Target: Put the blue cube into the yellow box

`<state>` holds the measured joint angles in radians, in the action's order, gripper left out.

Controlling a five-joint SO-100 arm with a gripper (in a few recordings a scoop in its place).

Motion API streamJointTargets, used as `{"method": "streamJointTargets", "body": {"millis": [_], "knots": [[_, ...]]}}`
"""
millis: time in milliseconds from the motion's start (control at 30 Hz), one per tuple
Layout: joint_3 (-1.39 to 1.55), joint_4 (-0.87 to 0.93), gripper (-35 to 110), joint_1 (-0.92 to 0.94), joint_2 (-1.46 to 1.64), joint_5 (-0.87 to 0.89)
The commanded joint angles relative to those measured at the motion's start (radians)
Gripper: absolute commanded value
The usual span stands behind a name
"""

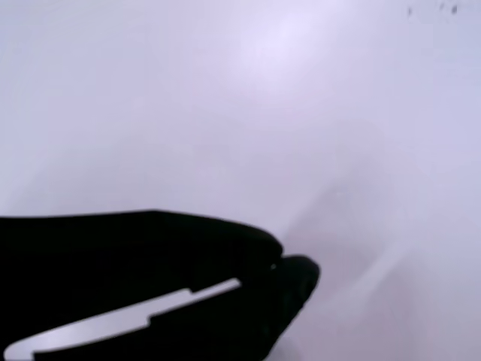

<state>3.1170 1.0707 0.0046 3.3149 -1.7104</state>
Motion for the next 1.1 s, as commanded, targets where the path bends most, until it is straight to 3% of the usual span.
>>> {"method": "streamJointTargets", "body": {"millis": [0, 167, 1067], "knots": [[0.028, 0.152, 0, 0.014, 0.028, -0.041], [0.028, 0.288, 0, 0.014, 0.028, 0.046], [0.028, 0.287, 0, -0.014, 0.025, 0.101]]}}
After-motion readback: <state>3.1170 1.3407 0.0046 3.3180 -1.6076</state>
